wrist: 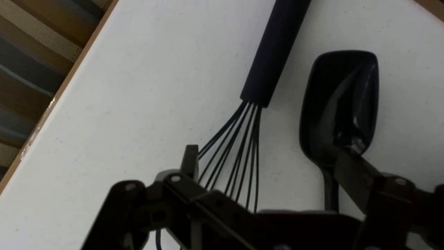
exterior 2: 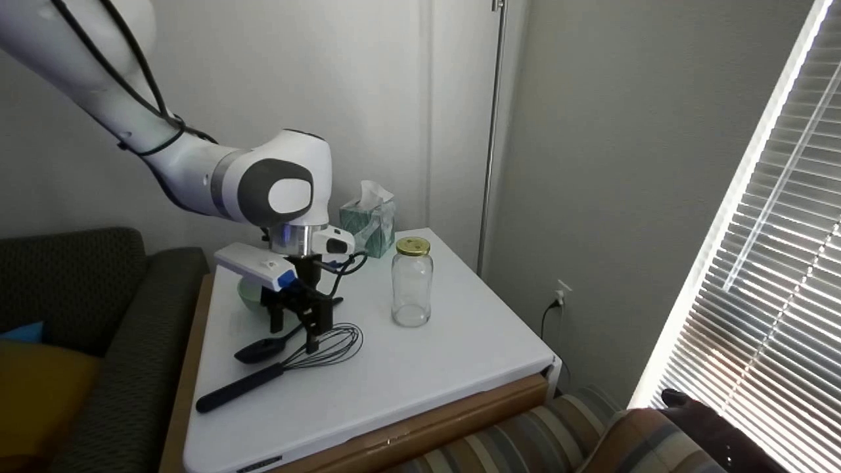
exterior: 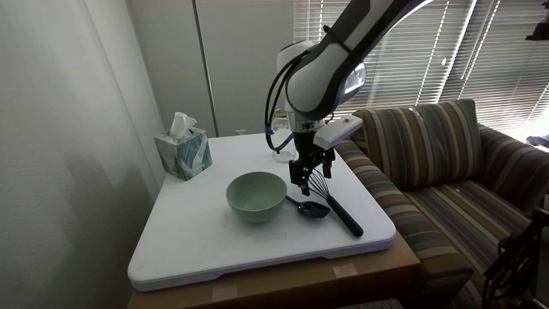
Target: Put the black spoon in the green bowl
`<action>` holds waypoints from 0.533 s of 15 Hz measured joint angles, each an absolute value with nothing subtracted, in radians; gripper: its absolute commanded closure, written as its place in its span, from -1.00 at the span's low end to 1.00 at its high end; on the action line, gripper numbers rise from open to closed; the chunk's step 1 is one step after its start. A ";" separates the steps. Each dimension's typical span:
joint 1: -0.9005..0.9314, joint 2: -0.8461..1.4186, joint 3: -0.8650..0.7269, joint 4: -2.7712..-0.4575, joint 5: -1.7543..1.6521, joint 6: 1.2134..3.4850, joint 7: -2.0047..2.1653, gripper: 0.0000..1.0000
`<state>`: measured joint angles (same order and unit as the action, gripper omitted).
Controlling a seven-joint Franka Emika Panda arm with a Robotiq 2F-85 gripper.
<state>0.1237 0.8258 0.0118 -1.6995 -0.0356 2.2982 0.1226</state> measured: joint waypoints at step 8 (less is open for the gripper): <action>0.173 0.900 0.024 -1.609 -0.046 2.277 0.114 -1.00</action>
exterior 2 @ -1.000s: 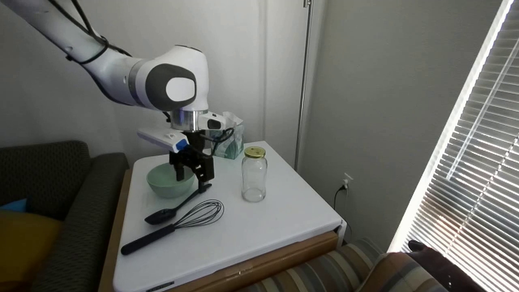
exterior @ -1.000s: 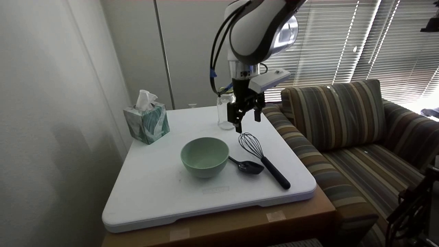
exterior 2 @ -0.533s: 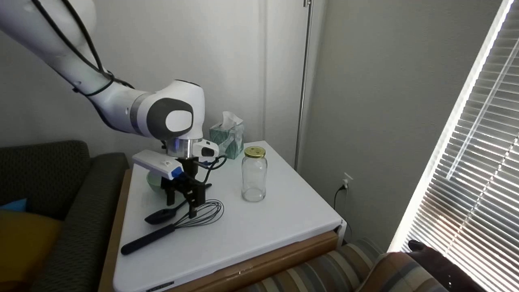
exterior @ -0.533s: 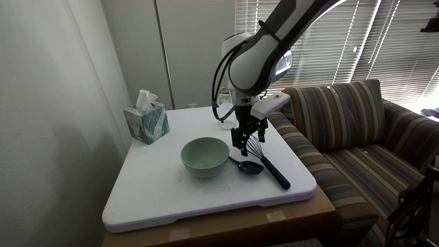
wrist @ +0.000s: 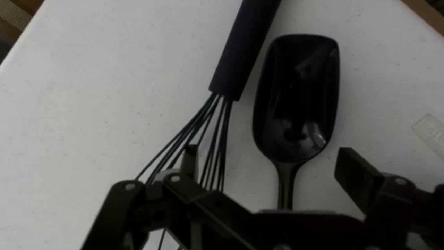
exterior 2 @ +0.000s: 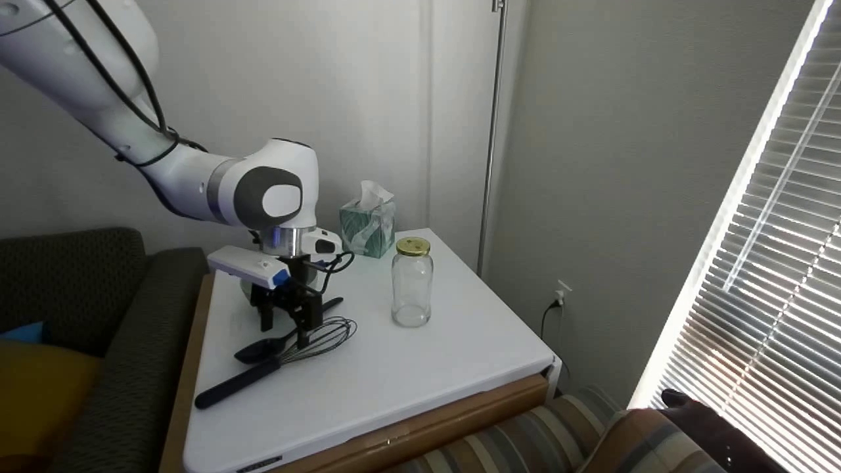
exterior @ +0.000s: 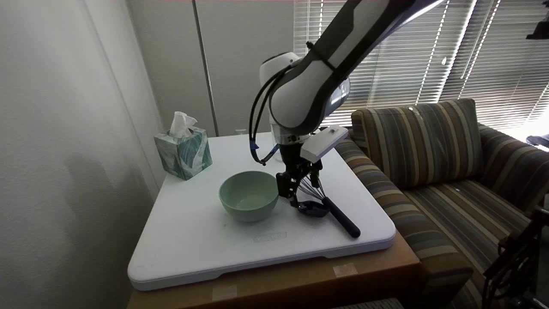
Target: Put the black spoon in the green bowl
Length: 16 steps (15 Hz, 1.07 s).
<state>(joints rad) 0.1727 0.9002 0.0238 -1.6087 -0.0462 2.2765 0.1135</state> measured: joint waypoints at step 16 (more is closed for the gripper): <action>0.229 0.926 0.011 -1.474 -0.160 2.181 0.101 -1.00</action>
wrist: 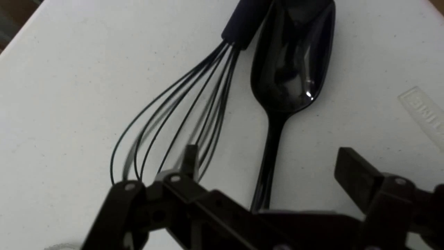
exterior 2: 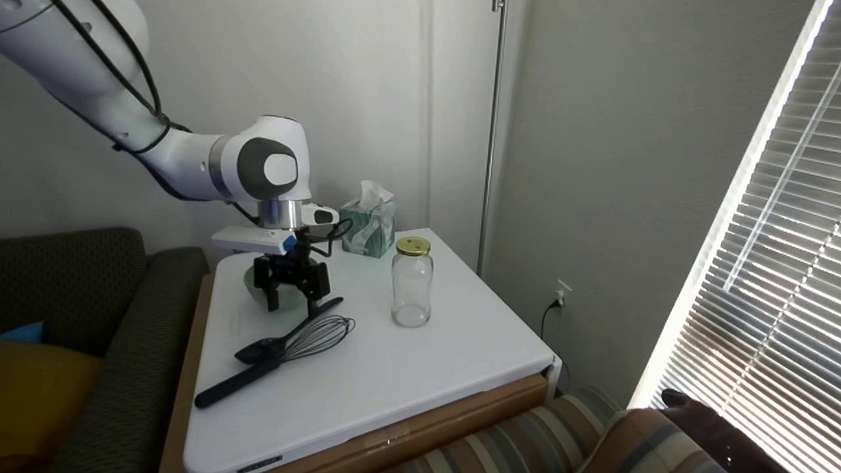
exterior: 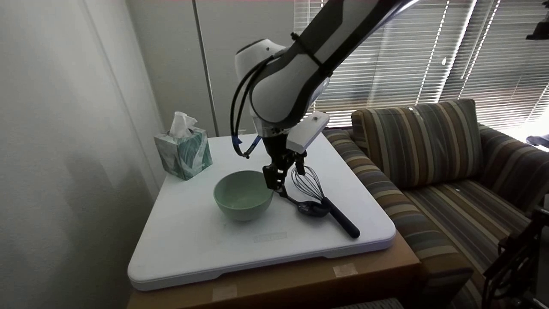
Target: Put the black spoon in the green bowl
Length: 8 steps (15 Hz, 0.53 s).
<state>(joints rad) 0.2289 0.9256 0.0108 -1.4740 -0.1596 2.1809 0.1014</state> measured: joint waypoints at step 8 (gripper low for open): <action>0.256 0.933 -0.003 -1.434 -0.231 2.127 0.089 -1.00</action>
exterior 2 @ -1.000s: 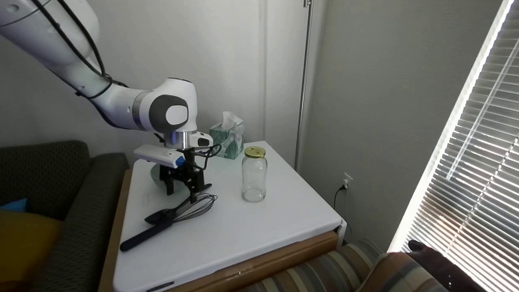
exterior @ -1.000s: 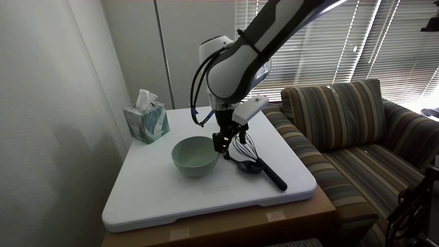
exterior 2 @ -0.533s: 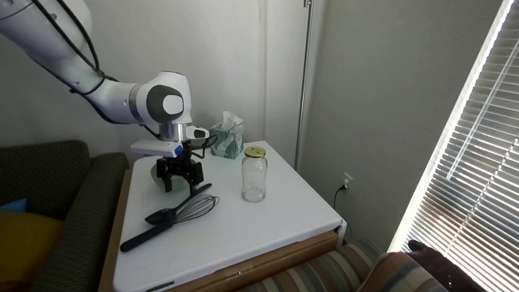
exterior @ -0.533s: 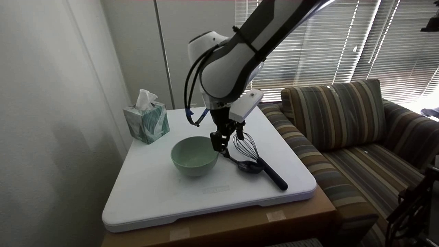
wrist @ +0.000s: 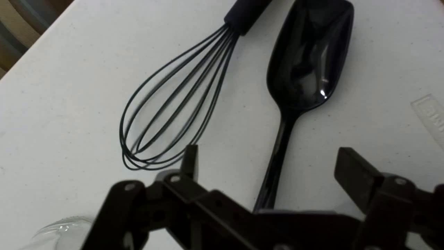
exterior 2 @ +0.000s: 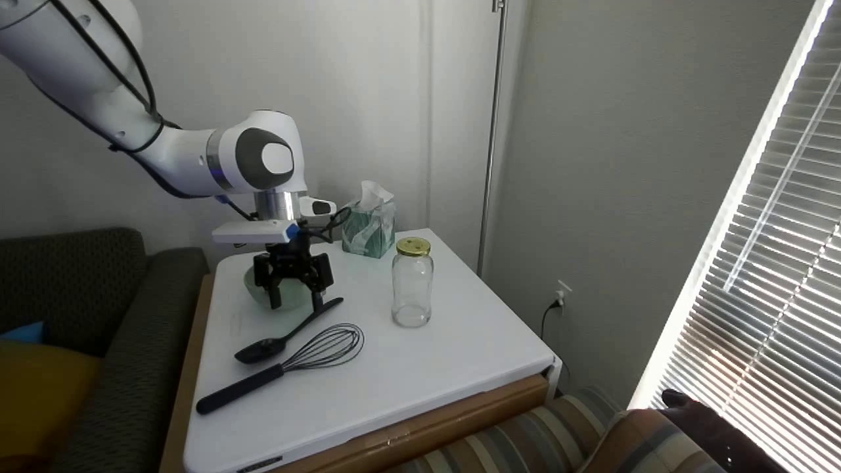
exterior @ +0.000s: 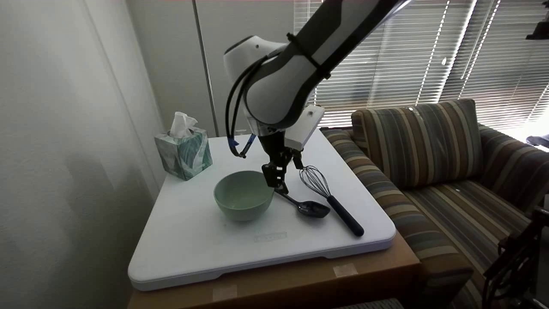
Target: Put the black spoon in the green bowl
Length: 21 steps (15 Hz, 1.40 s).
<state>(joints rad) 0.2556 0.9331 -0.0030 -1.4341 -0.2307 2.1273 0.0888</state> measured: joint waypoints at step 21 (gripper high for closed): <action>0.174 1.115 0.065 -1.206 -0.087 2.080 -0.074 -0.50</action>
<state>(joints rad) 0.1736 1.1153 0.0652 -1.2055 -0.0869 2.0798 -0.0742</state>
